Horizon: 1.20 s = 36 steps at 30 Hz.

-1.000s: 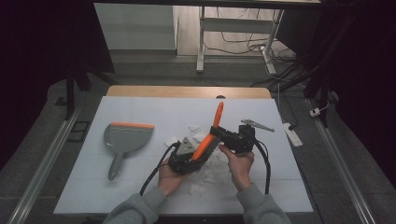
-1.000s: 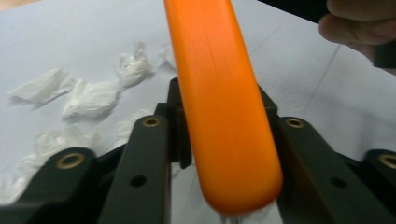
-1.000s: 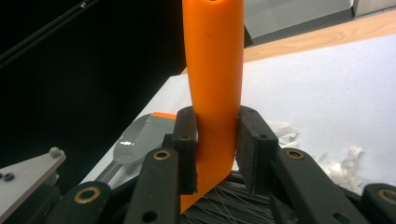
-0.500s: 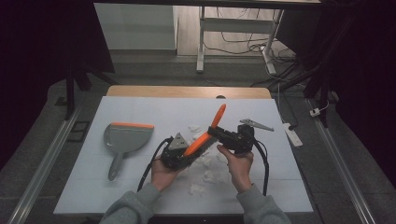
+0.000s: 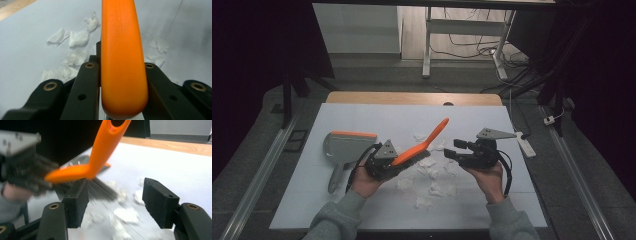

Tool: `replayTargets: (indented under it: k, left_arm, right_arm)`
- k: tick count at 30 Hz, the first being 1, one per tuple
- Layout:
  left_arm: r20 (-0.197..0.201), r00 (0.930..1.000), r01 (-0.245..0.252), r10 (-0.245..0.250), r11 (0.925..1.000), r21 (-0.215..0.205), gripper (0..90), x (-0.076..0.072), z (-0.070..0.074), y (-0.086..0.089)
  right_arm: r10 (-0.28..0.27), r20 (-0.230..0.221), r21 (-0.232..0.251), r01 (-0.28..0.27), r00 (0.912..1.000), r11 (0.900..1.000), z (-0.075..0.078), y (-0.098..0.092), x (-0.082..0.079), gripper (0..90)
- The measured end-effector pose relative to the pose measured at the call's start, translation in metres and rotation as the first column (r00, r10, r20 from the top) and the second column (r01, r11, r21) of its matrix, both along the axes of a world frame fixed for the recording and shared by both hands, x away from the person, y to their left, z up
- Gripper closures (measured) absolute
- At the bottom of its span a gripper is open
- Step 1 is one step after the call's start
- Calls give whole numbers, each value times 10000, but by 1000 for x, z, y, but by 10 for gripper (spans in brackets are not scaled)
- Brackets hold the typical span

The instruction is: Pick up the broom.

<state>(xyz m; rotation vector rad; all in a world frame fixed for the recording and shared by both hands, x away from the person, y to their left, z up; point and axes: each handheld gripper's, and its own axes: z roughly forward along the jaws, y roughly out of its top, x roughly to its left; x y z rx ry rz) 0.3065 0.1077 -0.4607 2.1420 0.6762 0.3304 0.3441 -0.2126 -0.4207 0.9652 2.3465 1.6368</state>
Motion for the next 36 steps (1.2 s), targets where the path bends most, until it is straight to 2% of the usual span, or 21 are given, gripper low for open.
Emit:
replayTargets:
  k: [3, 6, 10, 11, 14, 20, 21, 24, 26, 29, 33, 36]
  left_arm:
    - [-101, 9998, 163, -162, 9998, 109, 778, 1, 1, 3]
    - [-182, 9996, 226, -223, 9996, 141, 777, 2, 1, 5]
    - [-287, 9990, 359, -351, 9990, 274, 777, 3, 2, 7]
    - [-290, 9990, 364, -354, 9988, 330, 777, 3, 2, 7]
    - [-329, 9977, 607, -590, 9968, 525, 777, 2, 6, 6]
    - [-415, 9965, 759, -731, 9948, 686, 777, 1, 7, 4]
    - [-513, 9956, 822, -782, 9932, 825, 777, 3, 6, 3]
    - [-615, 9948, 865, -814, 9927, 844, 777, 5, 5, 1]
    - [-690, 9934, 977, -912, 9904, 981, 777, 7, 5, -1]
    - [-792, 9916, 1125, -1021, 9837, 1401, 776, 11, 8, -5]
    - [-888, 9898, 1260, -1115, 9758, 1786, 776, 14, 14, -13]
    - [-937, 9868, 1496, -1318, 9640, 2196, 777, 15, 18, -21]
  right_arm:
    - [146, 36, -271, -145, 9999, 9995, 1, -4, -1, 370]
    - [223, 304, -803, -198, 9993, 9966, 3, -8, -3, 367]
    - [309, 747, -1706, -177, 9967, 9852, 8, -8, -7, 366]
    - [504, 782, -1836, -353, 9957, 9824, 9, -6, -10, 366]
    - [684, 762, -2031, -517, 9947, 9778, 11, -3, -12, 366]
    - [908, 862, -2117, -708, 9921, 9748, 16, -1, -17, 367]
    - [1099, 981, -2189, -863, 9891, 9719, 17, -1, -19, 370]
    - [1202, 1194, -2346, -896, 9855, 9680, 18, -1, -21, 368]
    - [1224, 1258, -2400, -895, 9845, 9666, 20, -1, -22, 368]
    - [1218, 1364, -2412, -863, 9831, 9666, 23, -2, -22, 368]
    - [1482, 1608, -2870, -974, 9758, 9530, 26, 1, -25, 368]
    - [1779, 1684, -3134, -1185, 9695, 9422, 28, 6, -28, 369]
